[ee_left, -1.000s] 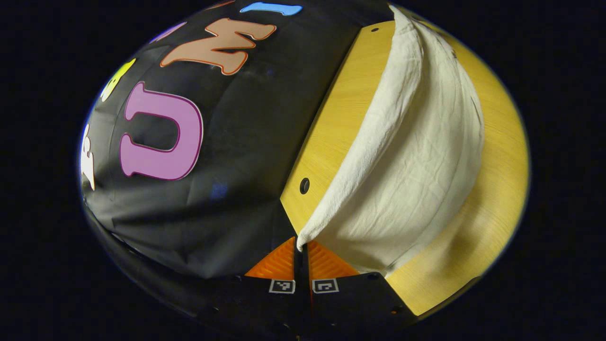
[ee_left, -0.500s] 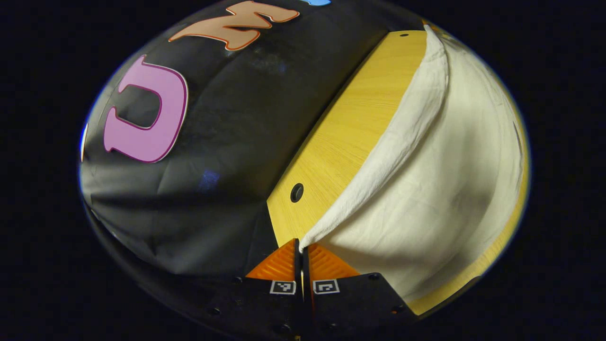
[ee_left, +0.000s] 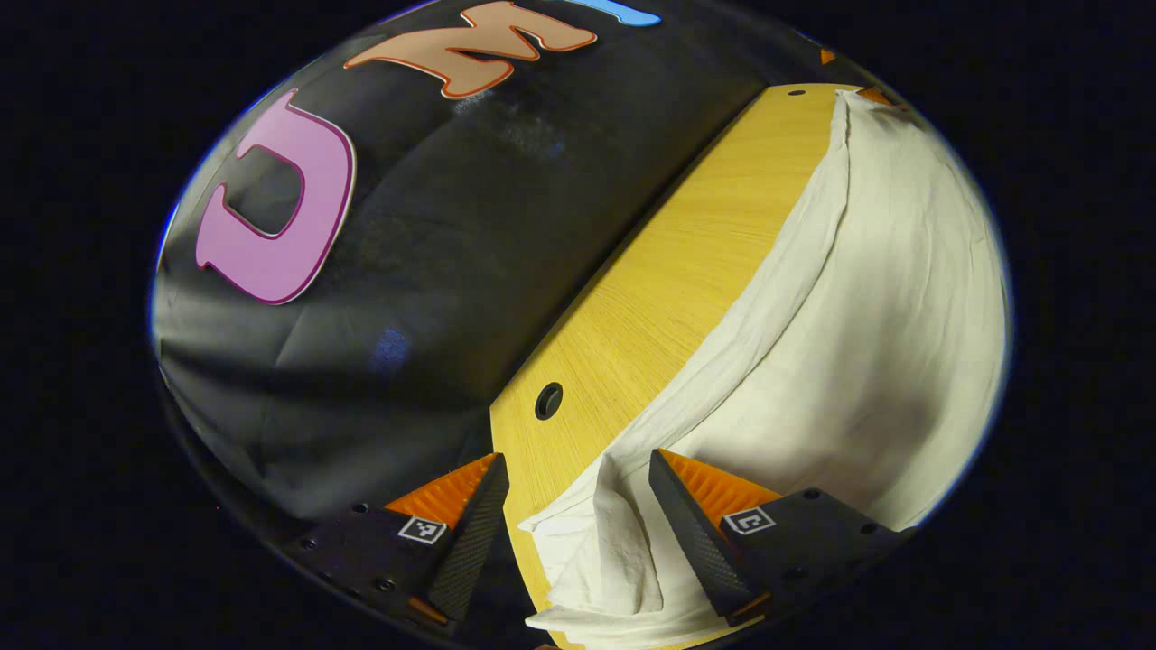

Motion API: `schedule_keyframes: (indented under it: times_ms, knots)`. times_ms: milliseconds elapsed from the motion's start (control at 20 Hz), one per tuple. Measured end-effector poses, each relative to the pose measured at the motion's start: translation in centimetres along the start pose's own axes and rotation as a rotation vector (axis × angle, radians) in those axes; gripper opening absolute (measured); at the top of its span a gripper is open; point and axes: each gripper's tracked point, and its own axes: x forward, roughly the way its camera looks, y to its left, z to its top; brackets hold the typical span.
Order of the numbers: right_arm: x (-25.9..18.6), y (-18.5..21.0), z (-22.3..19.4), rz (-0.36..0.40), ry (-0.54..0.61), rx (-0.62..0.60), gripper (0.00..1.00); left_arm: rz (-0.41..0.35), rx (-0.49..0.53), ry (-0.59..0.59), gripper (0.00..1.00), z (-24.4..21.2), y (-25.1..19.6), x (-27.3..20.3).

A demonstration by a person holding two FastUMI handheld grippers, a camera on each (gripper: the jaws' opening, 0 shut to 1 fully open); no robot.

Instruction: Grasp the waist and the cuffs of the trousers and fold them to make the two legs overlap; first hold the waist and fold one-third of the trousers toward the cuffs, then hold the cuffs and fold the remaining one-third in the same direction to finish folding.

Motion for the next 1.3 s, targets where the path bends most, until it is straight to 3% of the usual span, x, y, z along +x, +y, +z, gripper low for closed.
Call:
schedule_keyframes:
  times_ms: [250, 450, 550, 600, 900, 1300]
  knots:
    - [-3.1, -0.5, -2.3, 0.063, 0.026, 0.294, 0.98, 0.045, -0.216, -0.047, 0.95, 2.7, 0.1, -4.3]
    - [-5.0, -0.8, -4.7, 0.106, 0.05, 0.494, 0.98, 0.004, -0.457, -0.13, 0.95, 6.0, -1.7, -8.4]
    - [-5.6, -1.0, -5.8, 0.12, 0.062, 0.56, 0.98, -0.007, -0.53, -0.154, 1.0, 7.3, -2.5, -10.1]
    - [-5.9, -1.3, -6.2, 0.121, 0.067, 0.589, 1.0, -0.008, -0.553, -0.161, 0.95, 7.6, -2.5, -10.7]
    - [-5.8, -1.7, -9.8, 0.111, 0.145, 0.842, 0.98, -0.008, -0.603, -0.176, 0.95, 9.2, -3.9, -14.3]
    - [-4.2, -0.3, -14.5, 0.117, 0.298, 1.127, 0.97, -0.009, -0.585, -0.135, 0.96, 9.0, -6.2, -16.4]
